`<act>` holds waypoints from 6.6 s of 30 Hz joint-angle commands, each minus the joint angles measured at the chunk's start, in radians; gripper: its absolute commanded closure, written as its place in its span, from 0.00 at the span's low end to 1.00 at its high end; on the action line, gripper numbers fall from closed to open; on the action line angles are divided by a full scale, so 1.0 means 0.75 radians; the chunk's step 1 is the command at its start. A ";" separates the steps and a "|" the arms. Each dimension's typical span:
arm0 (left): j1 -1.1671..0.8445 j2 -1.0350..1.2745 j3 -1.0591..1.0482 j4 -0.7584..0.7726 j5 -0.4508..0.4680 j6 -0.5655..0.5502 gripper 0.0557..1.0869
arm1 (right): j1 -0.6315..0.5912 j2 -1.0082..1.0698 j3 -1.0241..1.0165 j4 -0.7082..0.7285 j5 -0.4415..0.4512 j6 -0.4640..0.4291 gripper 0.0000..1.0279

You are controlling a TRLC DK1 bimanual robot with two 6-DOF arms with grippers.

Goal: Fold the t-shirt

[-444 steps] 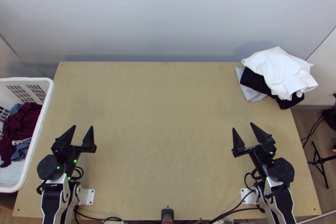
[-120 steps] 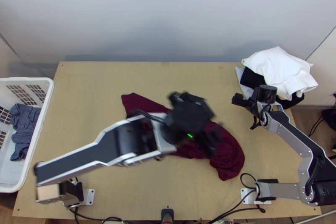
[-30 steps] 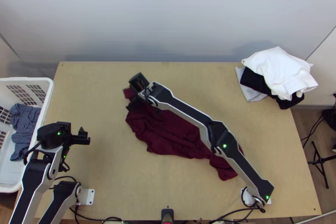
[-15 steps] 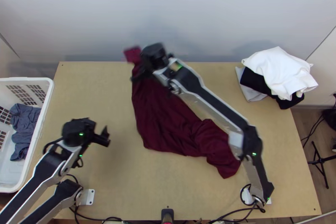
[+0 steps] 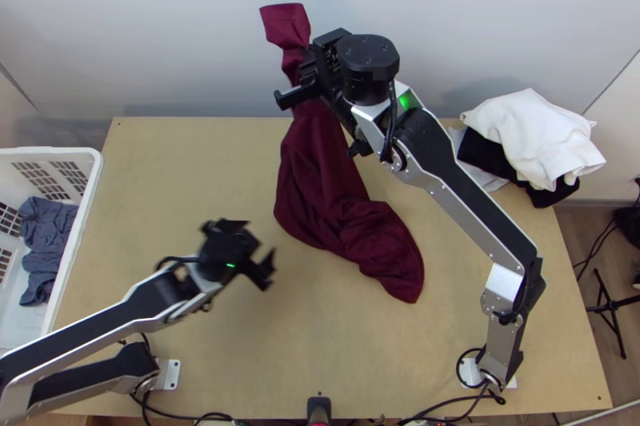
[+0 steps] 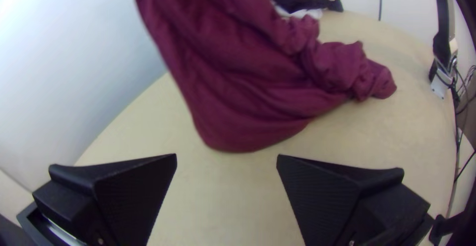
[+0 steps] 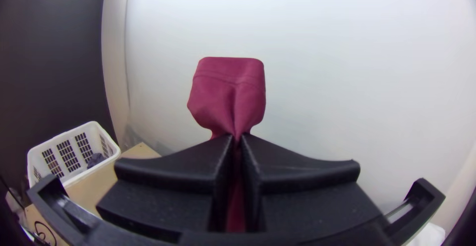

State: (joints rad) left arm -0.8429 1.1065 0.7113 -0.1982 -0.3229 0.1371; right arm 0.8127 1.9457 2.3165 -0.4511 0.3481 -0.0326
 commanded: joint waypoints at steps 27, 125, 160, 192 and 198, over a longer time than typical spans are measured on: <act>-0.525 1.317 1.056 0.301 -0.185 -0.240 0.05 | -0.071 -0.111 -0.113 -0.031 0.049 -0.016 0.97; 0.617 -0.440 -0.108 0.444 0.021 0.533 0.38 | -0.419 -0.968 -1.117 0.006 0.107 0.183 0.97; 0.465 1.229 1.265 -0.396 0.271 0.122 0.38 | -0.632 -1.715 -1.802 -0.088 -0.196 0.285 0.97; 0.543 1.542 1.696 -1.435 0.680 0.840 0.37 | -0.683 -1.743 -1.874 -0.039 -0.194 0.223 0.97; 0.551 1.509 1.694 -1.386 0.707 0.795 0.92 | -0.695 -1.743 -1.915 0.014 -0.194 0.228 0.97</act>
State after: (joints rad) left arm -0.4282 2.2585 1.9926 -1.2282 0.1802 0.7448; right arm 0.2996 0.6388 0.9077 -0.4744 0.2012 0.1410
